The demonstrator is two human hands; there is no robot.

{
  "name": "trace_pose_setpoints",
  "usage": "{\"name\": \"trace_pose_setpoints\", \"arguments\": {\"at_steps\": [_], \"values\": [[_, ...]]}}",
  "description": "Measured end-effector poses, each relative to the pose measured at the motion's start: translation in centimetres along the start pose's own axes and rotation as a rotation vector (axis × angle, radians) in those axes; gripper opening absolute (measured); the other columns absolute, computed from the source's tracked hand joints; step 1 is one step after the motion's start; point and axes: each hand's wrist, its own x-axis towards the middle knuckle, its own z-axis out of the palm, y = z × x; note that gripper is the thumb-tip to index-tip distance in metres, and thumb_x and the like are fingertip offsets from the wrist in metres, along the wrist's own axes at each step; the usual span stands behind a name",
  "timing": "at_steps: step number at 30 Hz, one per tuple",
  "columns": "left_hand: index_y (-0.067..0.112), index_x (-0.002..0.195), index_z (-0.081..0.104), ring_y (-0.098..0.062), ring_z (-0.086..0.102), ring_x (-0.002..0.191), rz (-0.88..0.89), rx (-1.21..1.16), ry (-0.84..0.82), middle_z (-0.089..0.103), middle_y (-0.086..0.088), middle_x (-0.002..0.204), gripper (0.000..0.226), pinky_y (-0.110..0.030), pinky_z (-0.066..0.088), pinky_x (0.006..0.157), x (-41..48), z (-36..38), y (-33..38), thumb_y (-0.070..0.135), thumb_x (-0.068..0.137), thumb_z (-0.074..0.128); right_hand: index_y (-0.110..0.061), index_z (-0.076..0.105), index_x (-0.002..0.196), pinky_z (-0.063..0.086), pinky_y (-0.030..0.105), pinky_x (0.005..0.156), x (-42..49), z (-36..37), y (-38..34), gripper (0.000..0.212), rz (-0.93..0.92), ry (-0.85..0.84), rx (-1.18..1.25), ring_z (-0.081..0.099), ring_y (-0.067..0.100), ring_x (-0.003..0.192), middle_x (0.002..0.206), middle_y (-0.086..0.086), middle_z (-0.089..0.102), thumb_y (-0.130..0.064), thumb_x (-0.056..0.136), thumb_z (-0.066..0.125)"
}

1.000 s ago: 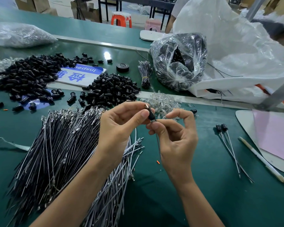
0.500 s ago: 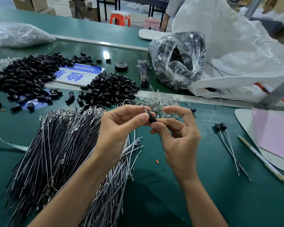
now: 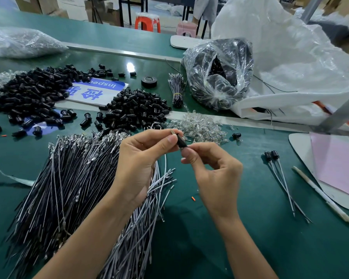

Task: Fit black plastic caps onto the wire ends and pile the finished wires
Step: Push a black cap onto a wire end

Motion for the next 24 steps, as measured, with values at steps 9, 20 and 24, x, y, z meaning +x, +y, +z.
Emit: {"name": "trace_pose_setpoints", "arguments": {"at_steps": [9,20,24], "values": [[0.008,0.078,0.078,-0.018,0.071,0.080,-0.020,0.004,0.008,0.075,-0.010,0.085,0.018,-0.027,0.058,0.077,0.09,0.19,-0.32,0.014,0.061,0.076,-0.033,0.064,0.081,0.052,0.029,0.065,0.21,-0.09,0.06,0.016,-0.017,-0.038,-0.039,0.062,0.012,0.064,0.069,-0.015,0.065,-0.020,0.085,0.071],[0.010,0.079,0.077,-0.018,0.069,0.076,-0.022,-0.036,0.025,0.074,-0.009,0.083,0.011,-0.025,0.056,0.071,0.10,0.17,-0.30,0.014,0.070,0.074,-0.021,0.068,0.079,0.055,0.028,0.065,0.04,0.17,0.26,0.009,0.056,-0.071,0.058,0.070,0.017,0.064,0.069,-0.004,0.071,-0.017,0.085,0.073],[0.011,0.080,0.077,-0.017,0.070,0.077,-0.001,0.008,0.038,0.075,-0.008,0.084,0.012,-0.025,0.056,0.072,0.01,0.28,-0.41,0.016,0.072,0.070,-0.019,0.068,0.080,0.056,0.031,0.067,0.04,0.21,0.33,0.008,0.063,-0.067,0.055,0.070,0.017,0.067,0.070,-0.003,0.071,-0.017,0.087,0.072]]}}
